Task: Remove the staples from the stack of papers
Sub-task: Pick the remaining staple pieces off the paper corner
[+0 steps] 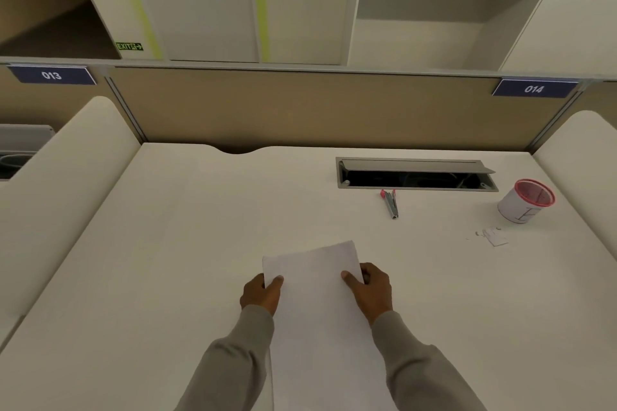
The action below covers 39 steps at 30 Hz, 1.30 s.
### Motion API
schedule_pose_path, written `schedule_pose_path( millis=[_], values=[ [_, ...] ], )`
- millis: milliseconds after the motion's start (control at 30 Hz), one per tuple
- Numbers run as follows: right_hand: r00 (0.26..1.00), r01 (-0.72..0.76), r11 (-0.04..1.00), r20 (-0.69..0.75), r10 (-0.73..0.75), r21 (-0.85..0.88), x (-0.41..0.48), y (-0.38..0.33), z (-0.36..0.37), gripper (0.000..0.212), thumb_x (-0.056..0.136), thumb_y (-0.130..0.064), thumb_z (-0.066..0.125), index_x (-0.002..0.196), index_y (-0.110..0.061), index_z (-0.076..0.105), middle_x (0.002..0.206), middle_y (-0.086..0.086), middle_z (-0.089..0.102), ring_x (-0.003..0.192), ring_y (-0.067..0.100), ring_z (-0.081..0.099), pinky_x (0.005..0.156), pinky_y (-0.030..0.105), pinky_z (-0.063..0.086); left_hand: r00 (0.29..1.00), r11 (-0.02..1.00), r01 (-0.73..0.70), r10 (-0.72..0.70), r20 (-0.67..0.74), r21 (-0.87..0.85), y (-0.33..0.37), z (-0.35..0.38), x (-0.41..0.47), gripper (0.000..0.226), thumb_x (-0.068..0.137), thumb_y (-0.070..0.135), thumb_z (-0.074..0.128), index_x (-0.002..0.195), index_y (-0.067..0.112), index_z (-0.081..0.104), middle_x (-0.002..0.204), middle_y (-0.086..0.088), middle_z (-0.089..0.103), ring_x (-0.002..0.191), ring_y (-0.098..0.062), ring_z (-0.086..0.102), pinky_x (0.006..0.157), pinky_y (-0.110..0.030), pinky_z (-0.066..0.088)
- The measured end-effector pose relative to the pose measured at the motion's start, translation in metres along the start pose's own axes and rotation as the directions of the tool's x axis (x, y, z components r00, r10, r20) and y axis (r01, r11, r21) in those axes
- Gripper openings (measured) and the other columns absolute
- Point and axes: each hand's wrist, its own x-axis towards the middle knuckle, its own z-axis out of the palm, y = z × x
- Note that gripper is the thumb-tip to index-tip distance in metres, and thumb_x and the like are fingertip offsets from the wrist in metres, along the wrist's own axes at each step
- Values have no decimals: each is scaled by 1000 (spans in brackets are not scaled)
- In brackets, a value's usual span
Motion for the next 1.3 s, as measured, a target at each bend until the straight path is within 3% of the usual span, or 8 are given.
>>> schedule_pose_path(
  millis=[133, 233, 500, 633, 867, 1033, 1167, 1300],
  values=[
    [998, 70, 978, -19, -67, 198, -3, -26, -16, 11, 82, -20, 78, 89, -14, 71, 82, 5, 75, 81, 29, 72, 77, 47, 61, 978, 961, -204, 206, -6, -185, 22, -10, -10, 9, 93, 28, 70, 84, 25, 69, 87, 2, 74, 90, -28, 70, 89, -46, 57],
    [986, 166, 935, -38, -163, 313, -12, -61, -33, 10, 86, -15, 75, 93, -11, 71, 83, 7, 76, 80, 30, 73, 69, 37, 61, 934, 885, -346, 357, -24, -312, 51, -24, -27, 6, 94, 20, 69, 92, 26, 72, 88, 4, 77, 88, -22, 73, 83, -43, 60],
    [880, 457, 779, -90, -467, 430, -46, -169, -77, 16, 91, -16, 69, 103, -5, 70, 92, 10, 76, 83, 29, 73, 73, 36, 60, 692, 617, -712, 697, -186, -336, 144, -72, -82, 6, 96, 20, 65, 97, 22, 70, 86, 9, 75, 76, -8, 70, 66, -21, 57],
    [825, 537, 695, -123, -552, 479, -64, -212, -91, 16, 91, -18, 70, 101, -5, 71, 95, 14, 75, 84, 31, 71, 73, 40, 59, 615, 526, -782, 740, -273, -335, 171, -90, -101, 5, 95, 22, 66, 95, 22, 71, 81, 9, 74, 72, -10, 67, 66, -25, 58],
    [773, 585, 612, -140, -618, 533, -89, -258, -100, 19, 92, -20, 66, 105, -5, 70, 97, 13, 75, 83, 31, 72, 68, 38, 60, 518, 428, -854, 759, -395, -296, 194, -105, -124, 19, 90, 36, 67, 85, 18, 69, 76, -2, 70, 74, -38, 61, 66, -52, 56],
    [759, 605, 598, -152, -634, 526, -98, -268, -98, 17, 93, -21, 64, 102, -10, 71, 94, 8, 75, 79, 27, 72, 67, 38, 61, 502, 423, -864, 759, -414, -271, 200, -111, -132, 14, 91, 34, 64, 82, 43, 68, 75, 22, 69, 74, -24, 65, 66, -36, 59],
    [743, 630, 594, -166, -648, 501, -100, -269, -94, 20, 93, -22, 64, 105, -7, 70, 94, 9, 74, 80, 28, 72, 67, 39, 61, 484, 408, -874, 766, -422, -263, 200, -115, -134, 5, 91, 32, 62, 91, 36, 65, 78, 24, 70, 70, -9, 66, 62, -22, 59],
    [743, 633, 593, -176, -645, 497, -101, -267, -92, 19, 93, -21, 64, 104, -7, 71, 93, 8, 75, 80, 29, 72, 67, 41, 62, 471, 410, -882, 766, -437, -232, 197, -115, -130, 5, 92, 32, 62, 90, 35, 64, 79, 21, 70, 72, -14, 66, 64, -30, 60]
  ],
)
